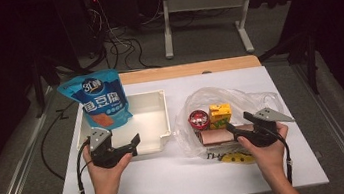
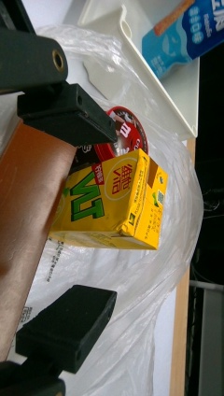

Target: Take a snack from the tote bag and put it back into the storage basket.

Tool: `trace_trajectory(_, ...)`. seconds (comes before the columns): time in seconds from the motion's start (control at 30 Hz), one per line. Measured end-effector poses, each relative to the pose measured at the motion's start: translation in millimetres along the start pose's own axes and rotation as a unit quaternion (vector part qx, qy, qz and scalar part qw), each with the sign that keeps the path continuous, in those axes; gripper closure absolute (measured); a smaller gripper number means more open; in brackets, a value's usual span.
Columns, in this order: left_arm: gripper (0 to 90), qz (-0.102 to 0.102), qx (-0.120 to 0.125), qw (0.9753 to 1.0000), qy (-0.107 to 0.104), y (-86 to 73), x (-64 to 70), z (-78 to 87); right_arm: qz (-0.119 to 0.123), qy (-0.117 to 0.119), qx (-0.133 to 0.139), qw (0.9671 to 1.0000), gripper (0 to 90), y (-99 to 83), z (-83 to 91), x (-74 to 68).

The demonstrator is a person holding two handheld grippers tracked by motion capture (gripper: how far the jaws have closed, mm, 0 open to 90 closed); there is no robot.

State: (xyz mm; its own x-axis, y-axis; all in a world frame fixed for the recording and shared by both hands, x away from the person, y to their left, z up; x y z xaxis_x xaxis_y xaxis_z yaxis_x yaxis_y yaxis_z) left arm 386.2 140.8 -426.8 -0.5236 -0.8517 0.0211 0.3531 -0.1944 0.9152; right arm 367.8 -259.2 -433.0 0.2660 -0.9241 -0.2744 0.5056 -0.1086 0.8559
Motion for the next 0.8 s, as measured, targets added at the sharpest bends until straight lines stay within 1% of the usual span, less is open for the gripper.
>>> trace_trajectory(0.1, 0.1, -0.002, -0.002, 1.0000, -0.007, -0.9, 2.7, -1.6, 0.000, -0.005, -0.004, 1.0000, 20.9, -0.9, -5.4, -1.3)
trace_trajectory(0.13, 0.1, -0.002, -0.002, 1.0000, -0.008, -1.1, 3.7, -2.3, -0.004, -0.006, -0.005, 1.0000, 21.2, -1.2, -6.8, -1.5)
trace_trajectory(0.2, 0.2, -0.006, -0.004, 1.0000, -0.007, -1.5, 4.7, -3.0, -0.009, -0.006, -0.006, 0.9999, 21.7, -1.1, -9.7, -2.0)
trace_trajectory(0.27, 0.2, -0.003, -0.005, 1.0000, -0.007, -1.8, 5.4, -4.0, -0.011, -0.010, -0.008, 0.9999, 21.5, -0.6, -12.8, -4.7)
trace_trajectory(0.37, 0.2, -0.007, -0.007, 0.9999, -0.008, -1.9, 6.4, -4.6, -0.006, -0.013, -0.008, 0.9999, 21.0, 0.5, -18.4, -11.7)
trace_trajectory(0.43, 0.2, -0.008, -0.008, 0.9999, -0.008, -1.9, 6.9, -4.6, -0.001, -0.020, -0.009, 0.9998, 20.9, 1.5, -22.7, -14.3)
trace_trajectory(0.53, 0.2, -0.011, -0.004, 0.9999, -0.009, -1.5, 8.2, -4.4, -0.009, -0.035, -0.008, 0.9993, 20.5, 3.5, -28.3, -15.5)
trace_trajectory(0.67, 0.2, -0.014, -0.004, 0.9998, -0.012, -1.6, 9.2, -4.6, -0.022, -0.042, -0.005, 0.9989, 17.8, 7.1, -34.0, -18.0)
trace_trajectory(0.8, 0.2, -0.012, -0.007, 0.9998, -0.013, -2.7, 9.3, -5.7, -0.025, -0.048, -0.009, 0.9985, 16.6, 7.8, -40.8, -24.0)
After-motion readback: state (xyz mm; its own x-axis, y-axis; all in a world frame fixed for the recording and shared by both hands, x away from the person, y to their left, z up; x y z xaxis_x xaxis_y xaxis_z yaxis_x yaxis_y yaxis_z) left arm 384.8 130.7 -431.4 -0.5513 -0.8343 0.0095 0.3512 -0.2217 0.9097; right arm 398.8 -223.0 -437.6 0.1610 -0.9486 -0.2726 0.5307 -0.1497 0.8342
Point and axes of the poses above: each handheld gripper's, and its own axes: z roughly backward along the jaws, y roughly out of its top, x roughly to its right, the point moved 4 cm from there along -z, roughly forward along the jaws, and after that the axes turned 10 degrees about -z, right-handed, at the moved point
